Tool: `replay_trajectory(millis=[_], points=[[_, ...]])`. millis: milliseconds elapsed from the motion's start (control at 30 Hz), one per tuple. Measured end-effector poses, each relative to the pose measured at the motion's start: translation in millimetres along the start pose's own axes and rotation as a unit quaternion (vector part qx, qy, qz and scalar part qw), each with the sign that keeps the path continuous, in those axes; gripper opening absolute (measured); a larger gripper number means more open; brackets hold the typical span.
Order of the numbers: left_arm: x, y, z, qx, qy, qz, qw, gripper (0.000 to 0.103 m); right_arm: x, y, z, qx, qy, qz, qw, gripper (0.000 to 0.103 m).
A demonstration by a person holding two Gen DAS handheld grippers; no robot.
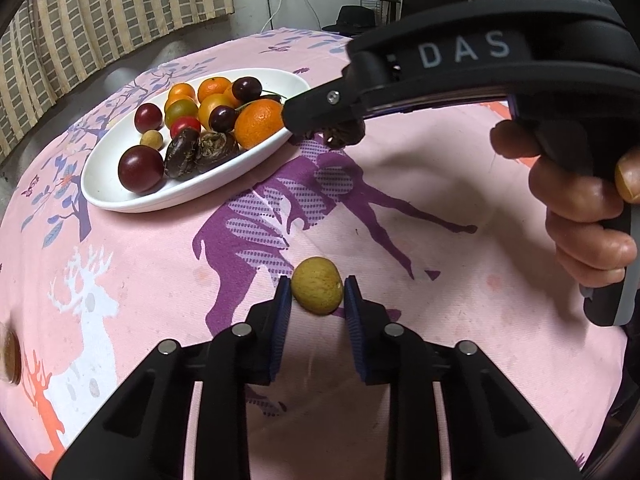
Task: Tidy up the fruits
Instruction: 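Grasp a passion fruit with the right tool while the left tool grasps a yellow fruit, drop both on plate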
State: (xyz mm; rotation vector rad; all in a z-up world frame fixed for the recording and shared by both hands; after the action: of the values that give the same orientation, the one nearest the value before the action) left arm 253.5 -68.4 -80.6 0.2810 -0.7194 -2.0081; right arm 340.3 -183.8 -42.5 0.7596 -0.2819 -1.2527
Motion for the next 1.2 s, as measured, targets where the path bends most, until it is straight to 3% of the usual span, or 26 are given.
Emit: replay_trajectory(millis=[233, 300, 400, 567, 600, 733, 800, 933, 1200], points=[[-13.9, 14.9, 30.0, 0.045, -0.006, 0.034, 0.9984, 0.025, -0.8, 12.9, 12.0, 0.035, 0.009, -0.002, 0.999, 0.032], [-28.4, 28.8, 41.8, 0.067, -0.009, 0.054, 0.9963, 0.023, 2.3, 23.8, 11.4, 0.046, 0.006, -0.008, 0.999, 0.032], [-54.2, 53.0, 51.6, 0.095, 0.02, 0.071, 0.9927, 0.023, 5.3, 41.2, 4.8, 0.055, -0.004, -0.009, 0.998, 0.032], [-103.4, 86.1, 43.9, 0.115, 0.036, 0.132, 0.9839, 0.021, 11.7, 66.9, -18.9, 0.056, -0.018, -0.015, 0.998, 0.032], [-109.2, 87.4, 39.8, 0.108, 0.019, 0.143, 0.9836, 0.02, 13.8, 64.9, -20.8, 0.049, -0.014, -0.017, 0.999, 0.032], [-82.3, 70.6, 31.7, 0.064, -0.03, 0.08, 0.9943, 0.02, 17.4, 60.6, -12.1, 0.051, -0.008, -0.02, 0.998, 0.032], [-60.9, 52.8, 26.5, 0.04, -0.066, 0.056, 0.9955, 0.021, 15.8, 61.2, -2.2, 0.063, -0.002, -0.022, 0.998, 0.032], [-30.7, 23.4, 22.0, 0.017, -0.096, 0.033, 0.9947, 0.021, 9.3, 56.6, 14.4, 0.083, 0.002, -0.015, 0.996, 0.032], [-14.1, 18.1, 12.5, 0.025, -0.082, 0.032, 0.9958, 0.021, 3.1, 39.9, 26.3, 0.082, 0.016, -0.012, 0.996, 0.032]])
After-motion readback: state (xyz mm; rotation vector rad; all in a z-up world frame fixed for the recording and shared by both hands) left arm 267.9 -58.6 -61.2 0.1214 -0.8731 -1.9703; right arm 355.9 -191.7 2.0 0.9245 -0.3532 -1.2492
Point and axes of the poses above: each gripper's, at about its wrist camera, not at the fingertips, and z roughly against the way its jaws point, x to its right, y to its top, the point moved 3 cm from there along -z, roughly the way its jaws point, and after that the axes turned 9 degrees about -y, right-handed, at the moved point
